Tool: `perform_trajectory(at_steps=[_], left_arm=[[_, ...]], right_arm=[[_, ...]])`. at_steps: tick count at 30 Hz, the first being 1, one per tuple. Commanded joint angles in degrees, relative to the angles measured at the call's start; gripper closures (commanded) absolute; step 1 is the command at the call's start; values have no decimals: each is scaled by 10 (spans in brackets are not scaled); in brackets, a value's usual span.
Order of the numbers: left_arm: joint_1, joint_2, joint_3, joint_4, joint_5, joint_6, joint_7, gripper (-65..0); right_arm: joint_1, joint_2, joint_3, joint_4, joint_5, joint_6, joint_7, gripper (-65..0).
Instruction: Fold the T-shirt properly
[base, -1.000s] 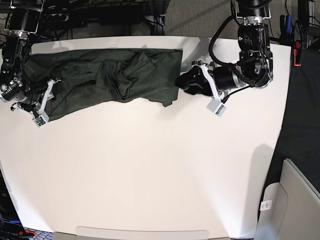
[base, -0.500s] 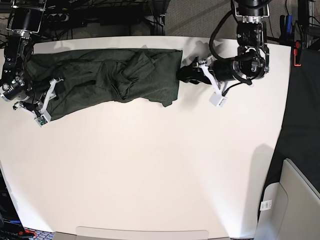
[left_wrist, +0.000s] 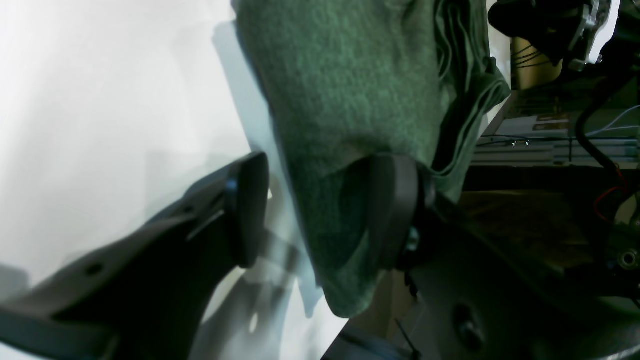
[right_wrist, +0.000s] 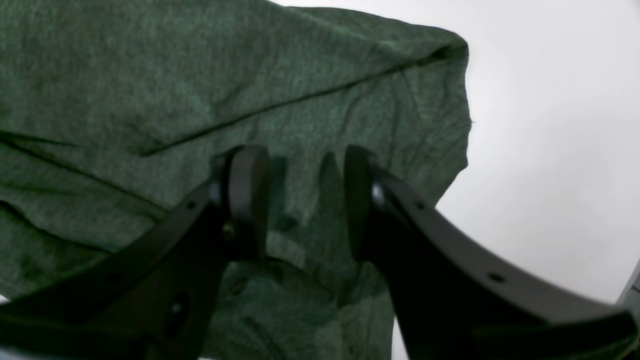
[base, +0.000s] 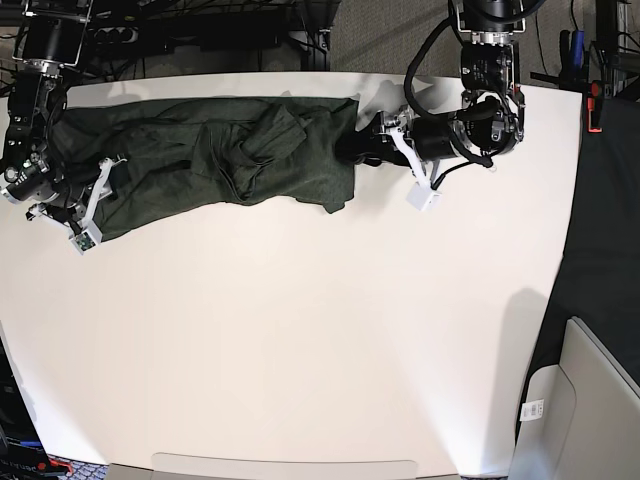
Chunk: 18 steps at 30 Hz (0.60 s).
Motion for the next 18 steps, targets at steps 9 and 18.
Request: perform_trajectory(at_steps=[9,18], left_arm=[[-4,-23,-3,6,-99,0,15,-339],[-3,-18,2,3,-95,0,15,-339]], right_arm=[[11,11,4,11,5,1,8,-250],[11,9,4,11,5,1,8,-250]])
